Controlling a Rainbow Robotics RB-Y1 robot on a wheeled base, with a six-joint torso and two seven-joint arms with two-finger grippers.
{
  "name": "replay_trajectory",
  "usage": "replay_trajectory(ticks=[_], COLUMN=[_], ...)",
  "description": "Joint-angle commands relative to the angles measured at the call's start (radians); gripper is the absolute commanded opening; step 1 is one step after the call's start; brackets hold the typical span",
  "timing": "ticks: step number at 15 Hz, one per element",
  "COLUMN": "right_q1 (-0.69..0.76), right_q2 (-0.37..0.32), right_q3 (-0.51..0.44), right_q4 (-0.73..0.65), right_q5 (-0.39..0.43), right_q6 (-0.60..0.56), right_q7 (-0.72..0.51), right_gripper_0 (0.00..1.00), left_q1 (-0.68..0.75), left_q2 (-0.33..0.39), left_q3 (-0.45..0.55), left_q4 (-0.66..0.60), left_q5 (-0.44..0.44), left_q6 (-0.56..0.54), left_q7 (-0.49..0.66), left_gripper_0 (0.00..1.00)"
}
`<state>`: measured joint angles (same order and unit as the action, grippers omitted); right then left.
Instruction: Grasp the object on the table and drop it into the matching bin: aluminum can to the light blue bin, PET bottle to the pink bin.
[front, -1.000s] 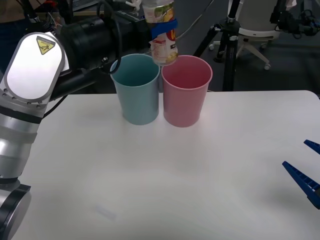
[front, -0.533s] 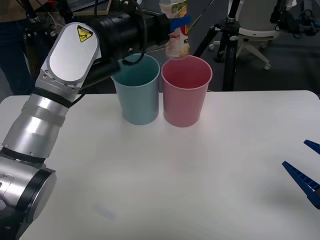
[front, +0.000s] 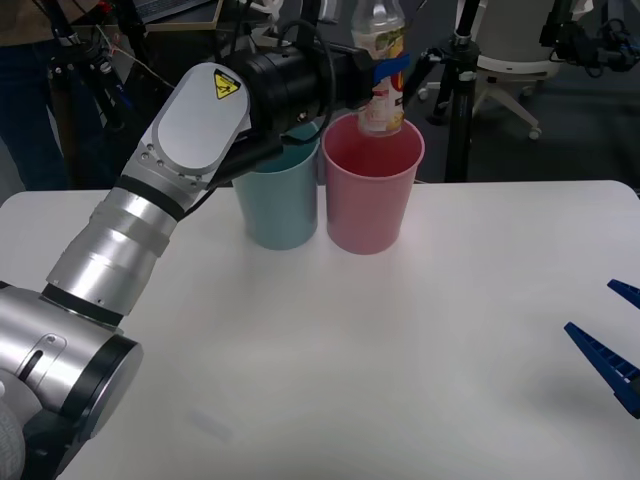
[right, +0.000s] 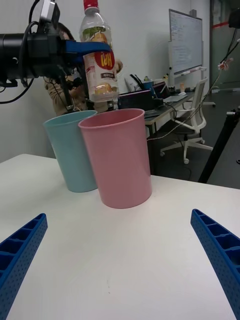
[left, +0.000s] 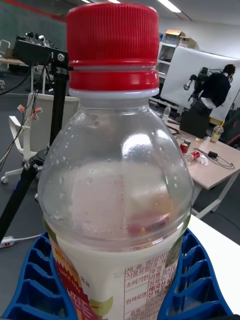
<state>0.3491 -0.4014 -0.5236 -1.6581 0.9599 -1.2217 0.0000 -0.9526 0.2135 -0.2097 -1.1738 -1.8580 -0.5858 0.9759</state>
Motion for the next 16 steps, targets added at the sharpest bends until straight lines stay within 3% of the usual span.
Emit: replay_trajectory(ticks=[1, 8, 11, 12, 13, 16], right_q1=[0.000, 0.000, 0.000, 0.000, 0.000, 0.000], right_q2=[0.000, 0.000, 0.000, 0.000, 0.000, 0.000], right_q3=[0.000, 0.000, 0.000, 0.000, 0.000, 0.000], right_q4=[0.000, 0.000, 0.000, 0.000, 0.000, 0.000], right_q5=[0.000, 0.000, 0.000, 0.000, 0.000, 0.000], right_q6=[0.000, 0.000, 0.000, 0.000, 0.000, 0.000], right_q7=[0.000, 0.000, 0.000, 0.000, 0.000, 0.000], right_gripper_0=[1.00, 1.00, 1.00, 1.00, 1.00, 1.00], left_q1=[0.000, 0.002, 0.000, 0.000, 0.000, 0.002], left_q2=[-0.002, -0.020, -0.026, -0.026, -0.026, -0.026], left_q3=[-0.017, -0.020, -0.020, -0.020, -0.020, -0.020], left_q4=[0.005, 0.019, 0.025, 0.023, 0.025, 0.025], left_q5=[0.000, 0.000, 0.003, 0.002, 0.003, 0.005], left_q6=[0.017, 0.053, 0.077, 0.078, 0.078, 0.078], left_q7=[0.003, 0.003, 0.007, 0.000, -0.003, -0.016], left_gripper_0=[0.06, 0.07, 0.38, 0.92, 1.00, 1.00])
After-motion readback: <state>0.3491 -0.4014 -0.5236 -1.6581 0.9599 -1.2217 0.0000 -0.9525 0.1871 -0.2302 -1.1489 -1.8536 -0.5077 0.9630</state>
